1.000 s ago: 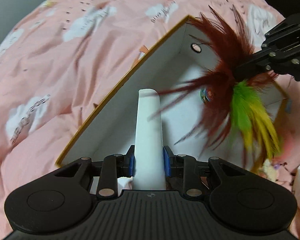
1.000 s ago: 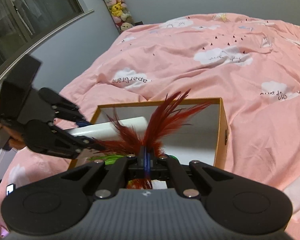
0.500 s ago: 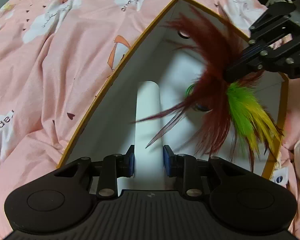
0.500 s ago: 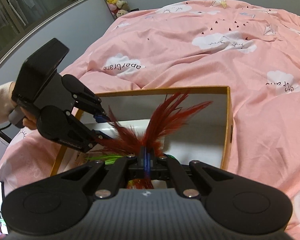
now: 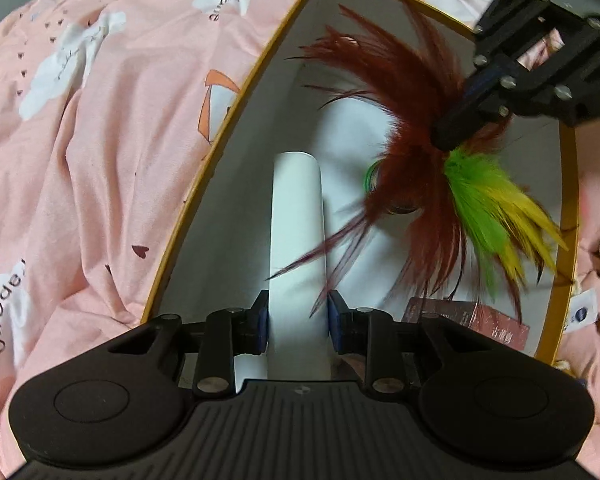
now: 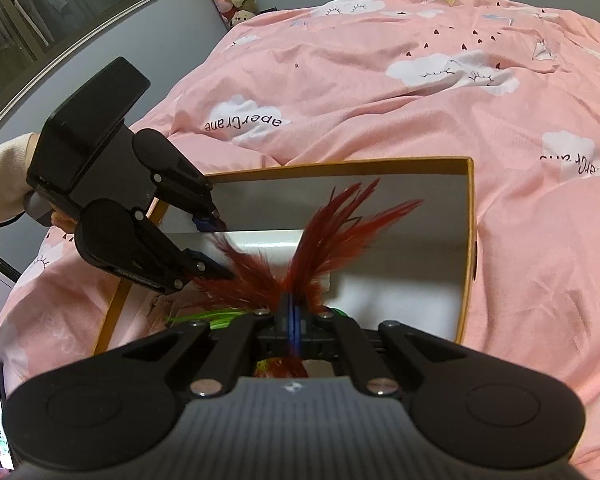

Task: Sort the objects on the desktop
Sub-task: 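Carry the white box and feather toy over the shoebox with both grippers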

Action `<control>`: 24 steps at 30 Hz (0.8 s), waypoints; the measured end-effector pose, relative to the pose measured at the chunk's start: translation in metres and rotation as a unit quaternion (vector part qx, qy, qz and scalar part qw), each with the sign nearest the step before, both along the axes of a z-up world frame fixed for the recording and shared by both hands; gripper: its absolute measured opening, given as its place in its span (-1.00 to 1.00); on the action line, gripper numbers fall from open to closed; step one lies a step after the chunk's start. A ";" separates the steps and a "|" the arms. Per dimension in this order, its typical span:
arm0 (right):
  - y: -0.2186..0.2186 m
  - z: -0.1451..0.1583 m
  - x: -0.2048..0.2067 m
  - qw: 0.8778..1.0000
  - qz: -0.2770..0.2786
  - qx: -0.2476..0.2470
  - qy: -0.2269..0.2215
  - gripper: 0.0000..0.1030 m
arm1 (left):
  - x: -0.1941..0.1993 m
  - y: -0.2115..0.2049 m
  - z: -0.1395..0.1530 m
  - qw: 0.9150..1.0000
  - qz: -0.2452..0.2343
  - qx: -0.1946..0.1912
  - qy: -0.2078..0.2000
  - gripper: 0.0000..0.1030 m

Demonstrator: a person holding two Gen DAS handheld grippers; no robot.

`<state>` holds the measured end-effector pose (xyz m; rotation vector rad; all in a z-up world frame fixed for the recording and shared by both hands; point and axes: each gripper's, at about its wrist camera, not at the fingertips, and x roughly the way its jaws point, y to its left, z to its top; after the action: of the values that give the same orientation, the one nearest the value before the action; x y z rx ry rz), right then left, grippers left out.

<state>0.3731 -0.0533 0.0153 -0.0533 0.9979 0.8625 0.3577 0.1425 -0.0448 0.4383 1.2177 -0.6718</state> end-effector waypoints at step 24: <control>0.003 -0.008 0.000 1.000 0.001 -0.002 0.014 -0.99 | -0.038 -0.016 -0.025 0.988 -0.087 0.120 -0.052 -0.35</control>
<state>0.3732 -0.0506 0.0071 -0.0459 1.0260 0.8640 0.3201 0.1270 -0.0698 0.7788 1.1744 -0.6449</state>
